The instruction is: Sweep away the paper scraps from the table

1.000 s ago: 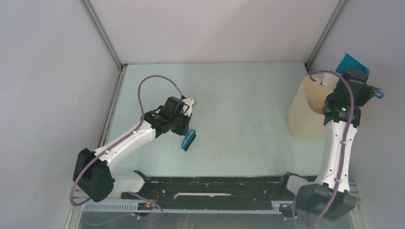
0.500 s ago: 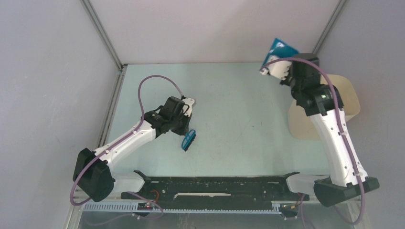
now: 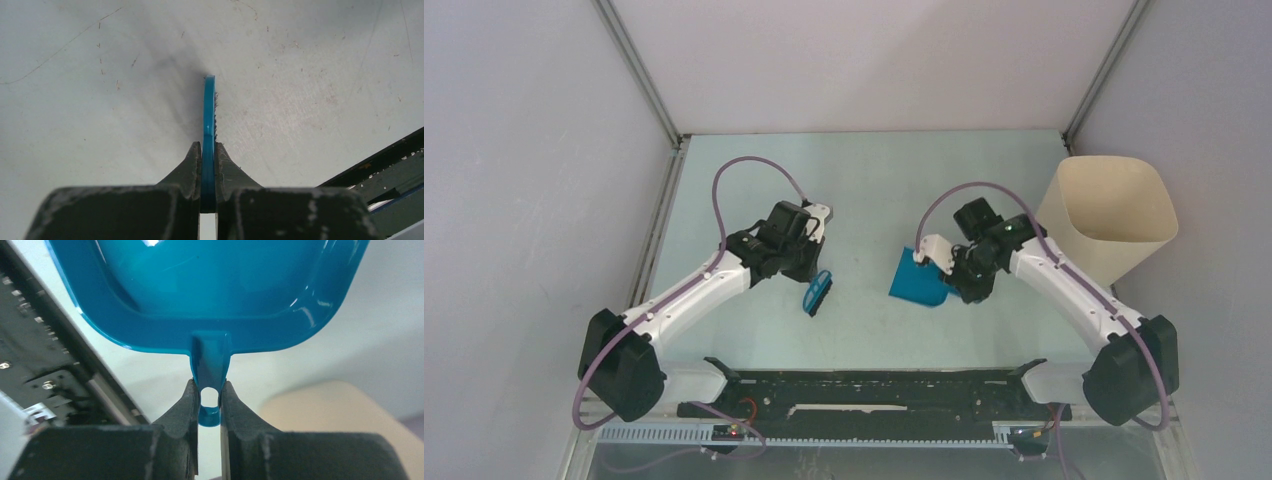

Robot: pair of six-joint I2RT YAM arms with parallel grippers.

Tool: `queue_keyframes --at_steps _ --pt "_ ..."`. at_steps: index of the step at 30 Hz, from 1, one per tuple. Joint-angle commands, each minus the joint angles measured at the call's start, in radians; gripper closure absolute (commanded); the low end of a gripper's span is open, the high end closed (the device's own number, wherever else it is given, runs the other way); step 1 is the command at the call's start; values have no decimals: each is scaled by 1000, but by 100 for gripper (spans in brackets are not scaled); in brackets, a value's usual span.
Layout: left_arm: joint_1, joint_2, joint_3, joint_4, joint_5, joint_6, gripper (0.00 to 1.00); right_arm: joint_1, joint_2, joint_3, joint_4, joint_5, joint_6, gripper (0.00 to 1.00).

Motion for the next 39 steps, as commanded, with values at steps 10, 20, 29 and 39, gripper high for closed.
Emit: queue_keyframes --at_steps 10,20,29,39 --pt "39 -178 -83 314 184 -278 100 74 129 -247 411 66 178 86" --pt "59 -105 -316 598 40 -592 97 125 307 -250 522 278 235 59" --pt "70 -52 -254 346 -140 -578 43 76 89 -235 516 210 282 0" --pt "68 -177 27 23 -399 -292 1 -226 -124 -104 663 16 595 0"
